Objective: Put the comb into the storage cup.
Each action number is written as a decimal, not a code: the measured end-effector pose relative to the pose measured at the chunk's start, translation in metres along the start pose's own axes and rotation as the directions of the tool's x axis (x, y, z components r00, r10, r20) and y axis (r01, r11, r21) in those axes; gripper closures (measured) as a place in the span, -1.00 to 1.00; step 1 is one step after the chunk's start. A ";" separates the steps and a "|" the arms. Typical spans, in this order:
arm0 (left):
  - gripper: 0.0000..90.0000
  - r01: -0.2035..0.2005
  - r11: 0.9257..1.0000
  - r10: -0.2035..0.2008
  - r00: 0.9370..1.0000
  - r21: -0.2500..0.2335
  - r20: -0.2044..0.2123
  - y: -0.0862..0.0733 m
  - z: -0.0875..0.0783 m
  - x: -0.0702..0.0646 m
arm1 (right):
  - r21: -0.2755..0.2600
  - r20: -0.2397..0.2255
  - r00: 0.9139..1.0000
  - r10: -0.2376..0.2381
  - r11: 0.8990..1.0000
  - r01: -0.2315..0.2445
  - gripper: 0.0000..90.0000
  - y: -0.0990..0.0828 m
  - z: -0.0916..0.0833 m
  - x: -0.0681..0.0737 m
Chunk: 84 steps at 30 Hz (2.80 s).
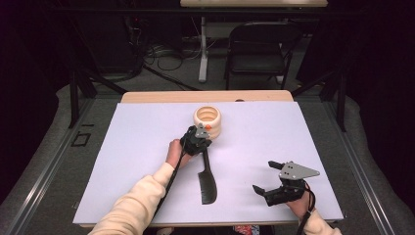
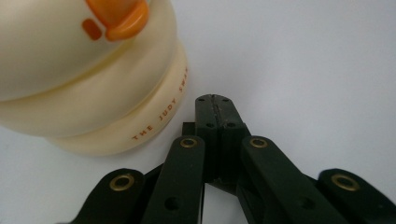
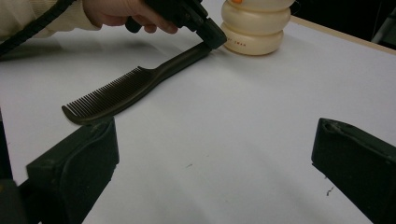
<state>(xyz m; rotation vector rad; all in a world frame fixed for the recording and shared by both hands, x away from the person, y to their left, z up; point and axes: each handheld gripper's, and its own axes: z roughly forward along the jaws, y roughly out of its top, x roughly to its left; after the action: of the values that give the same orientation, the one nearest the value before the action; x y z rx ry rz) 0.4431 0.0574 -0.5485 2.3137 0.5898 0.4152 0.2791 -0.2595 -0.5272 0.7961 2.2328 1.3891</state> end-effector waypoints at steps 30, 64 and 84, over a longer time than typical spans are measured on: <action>1.00 -0.004 0.995 0.006 1.000 0.096 -0.020 -0.020 -0.018 0.007 | 0.005 -0.004 1.000 0.008 1.000 -0.008 -0.99 0.000 0.001 -0.001; 1.00 -0.005 0.985 0.000 1.000 0.174 0.029 -0.033 -0.044 -0.004 | 0.018 -0.007 1.000 0.003 1.000 -0.003 -0.98 0.000 0.002 0.000; 0.99 -0.019 0.978 0.006 0.998 0.208 0.063 -0.039 -0.051 -0.015 | 0.019 -0.008 1.000 0.006 1.000 -0.005 -0.98 0.000 0.002 -0.001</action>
<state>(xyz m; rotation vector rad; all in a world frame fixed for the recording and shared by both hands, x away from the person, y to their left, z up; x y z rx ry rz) 0.3960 0.1026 -0.5419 2.5219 0.6140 0.2978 0.2809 -0.2582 -0.5279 0.8052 2.2541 1.3781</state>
